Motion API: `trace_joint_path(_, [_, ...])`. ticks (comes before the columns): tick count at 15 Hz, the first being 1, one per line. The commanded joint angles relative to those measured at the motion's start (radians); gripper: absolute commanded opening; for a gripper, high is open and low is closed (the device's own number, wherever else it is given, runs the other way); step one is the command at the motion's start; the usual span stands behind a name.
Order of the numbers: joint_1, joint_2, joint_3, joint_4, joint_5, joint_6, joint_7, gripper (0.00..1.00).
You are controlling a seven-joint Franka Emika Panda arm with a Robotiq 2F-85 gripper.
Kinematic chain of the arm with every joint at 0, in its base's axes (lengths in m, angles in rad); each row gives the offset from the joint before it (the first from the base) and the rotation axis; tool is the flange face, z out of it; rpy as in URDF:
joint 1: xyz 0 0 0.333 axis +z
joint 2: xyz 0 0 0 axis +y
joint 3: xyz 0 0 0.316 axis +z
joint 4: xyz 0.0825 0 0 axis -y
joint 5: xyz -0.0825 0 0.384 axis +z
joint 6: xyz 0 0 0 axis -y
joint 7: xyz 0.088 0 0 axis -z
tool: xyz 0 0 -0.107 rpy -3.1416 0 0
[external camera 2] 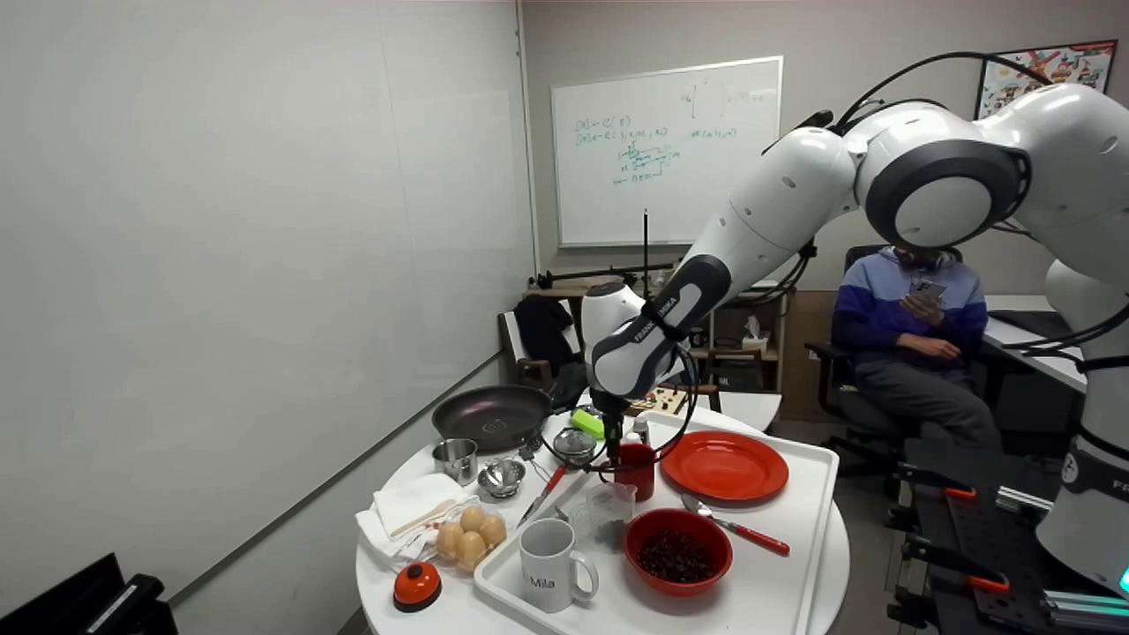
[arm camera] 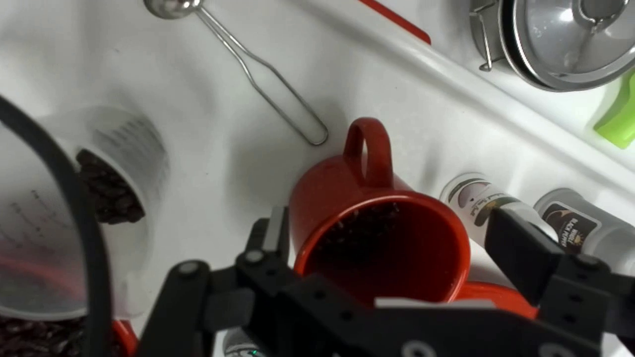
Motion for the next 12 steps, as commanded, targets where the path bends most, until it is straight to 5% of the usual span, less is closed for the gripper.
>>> trace_joint_path(1, [-0.009, 0.017, -0.01, 0.031, 0.023, 0.007, 0.0, 1.0])
trace_joint_path(10, [-0.122, 0.071, 0.088, 0.126, 0.023, -0.014, -0.036, 1.0])
trace_joint_path(11, [-0.21, 0.045, 0.19, 0.131, -0.102, 0.013, 0.027, 1.0])
trace_joint_path(12, [-0.154, 0.081, 0.126, 0.144, -0.008, 0.001, -0.036, 1.0])
